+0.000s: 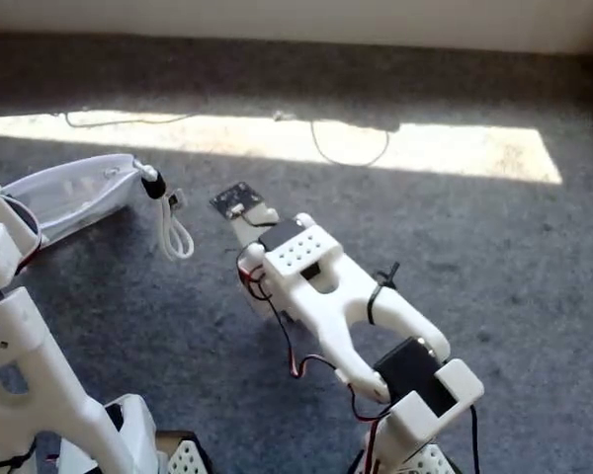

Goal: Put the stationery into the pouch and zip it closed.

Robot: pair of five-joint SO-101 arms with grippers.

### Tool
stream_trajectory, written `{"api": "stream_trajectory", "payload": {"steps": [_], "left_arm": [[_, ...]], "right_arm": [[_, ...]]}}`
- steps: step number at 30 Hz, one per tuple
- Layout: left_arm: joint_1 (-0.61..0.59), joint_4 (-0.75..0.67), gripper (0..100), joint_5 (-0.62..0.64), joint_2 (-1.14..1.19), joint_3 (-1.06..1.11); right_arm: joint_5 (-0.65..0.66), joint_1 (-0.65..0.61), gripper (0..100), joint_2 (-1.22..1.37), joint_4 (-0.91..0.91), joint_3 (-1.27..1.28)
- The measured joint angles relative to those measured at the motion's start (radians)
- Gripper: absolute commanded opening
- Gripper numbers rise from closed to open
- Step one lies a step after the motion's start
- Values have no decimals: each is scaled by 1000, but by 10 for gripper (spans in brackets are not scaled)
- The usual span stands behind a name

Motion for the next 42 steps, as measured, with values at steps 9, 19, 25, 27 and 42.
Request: {"api": "stream_trajectory", "payload": {"steps": [9,19,25,27,42], "left_arm": [[0,0,6,0,0,0],[0,0,6,0,0,0],[0,0,6,0,0,0],[0,0,6,0,0,0],[8,0,6,0,-2,15]], "right_arm": [[-5,-8,187,0,-187,3],[-5,-9,105,23,-282,2],[-5,-11,102,120,-292,-14],[-5,-11,102,123,-288,-21],[-5,11,5,71,-149,-54]]}}
